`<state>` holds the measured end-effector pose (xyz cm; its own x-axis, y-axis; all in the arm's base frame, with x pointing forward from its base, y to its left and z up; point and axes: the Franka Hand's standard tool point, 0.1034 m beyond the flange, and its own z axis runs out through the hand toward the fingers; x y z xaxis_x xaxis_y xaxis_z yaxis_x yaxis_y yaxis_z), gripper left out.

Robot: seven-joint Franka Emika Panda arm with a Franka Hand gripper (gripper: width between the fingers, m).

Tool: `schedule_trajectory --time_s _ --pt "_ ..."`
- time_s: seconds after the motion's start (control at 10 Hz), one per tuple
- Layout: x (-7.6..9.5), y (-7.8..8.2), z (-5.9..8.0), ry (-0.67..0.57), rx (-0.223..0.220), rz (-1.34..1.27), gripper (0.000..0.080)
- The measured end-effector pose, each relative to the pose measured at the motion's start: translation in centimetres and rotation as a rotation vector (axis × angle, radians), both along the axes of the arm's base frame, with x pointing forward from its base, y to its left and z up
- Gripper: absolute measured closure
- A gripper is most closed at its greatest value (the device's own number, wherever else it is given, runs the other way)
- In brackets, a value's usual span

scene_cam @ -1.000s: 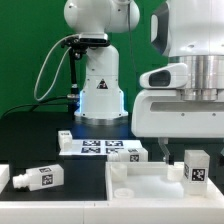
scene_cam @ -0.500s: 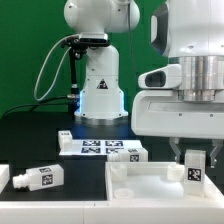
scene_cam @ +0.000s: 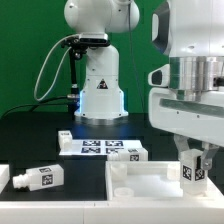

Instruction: Assemble one leg

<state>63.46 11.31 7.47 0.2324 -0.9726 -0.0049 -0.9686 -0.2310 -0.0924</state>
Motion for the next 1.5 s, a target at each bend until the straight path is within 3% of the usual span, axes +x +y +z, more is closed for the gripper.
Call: schedule_trajectory --time_s 0.2,0.5,0.6,0.7,0.9,1.2,1.4,1.5 --pt "0.32 0.2 0.16 -0.009 0.051 -0.257 0.0515" --pt "0.27 0.34 0.1 -0.01 0.047 -0.234 0.0515" --pt "0.22 0.39 0.09 -0.012 0.028 -0.111 0.0306" --pt "0.46 0.2 0.24 -0.026 0.006 0.096 0.0184" --pt "0.41 0.32 0.12 -0.038 -0.023 0.415 0.016" --pt "0.44 0.14 0.12 -0.041 -0.038 0.535 0.0151" --pt "0.76 -0.08 0.35 -0.035 -0.124 0.946 0.0151" --pt "0.71 0.04 0.18 -0.034 -0.129 1.006 0.0151"
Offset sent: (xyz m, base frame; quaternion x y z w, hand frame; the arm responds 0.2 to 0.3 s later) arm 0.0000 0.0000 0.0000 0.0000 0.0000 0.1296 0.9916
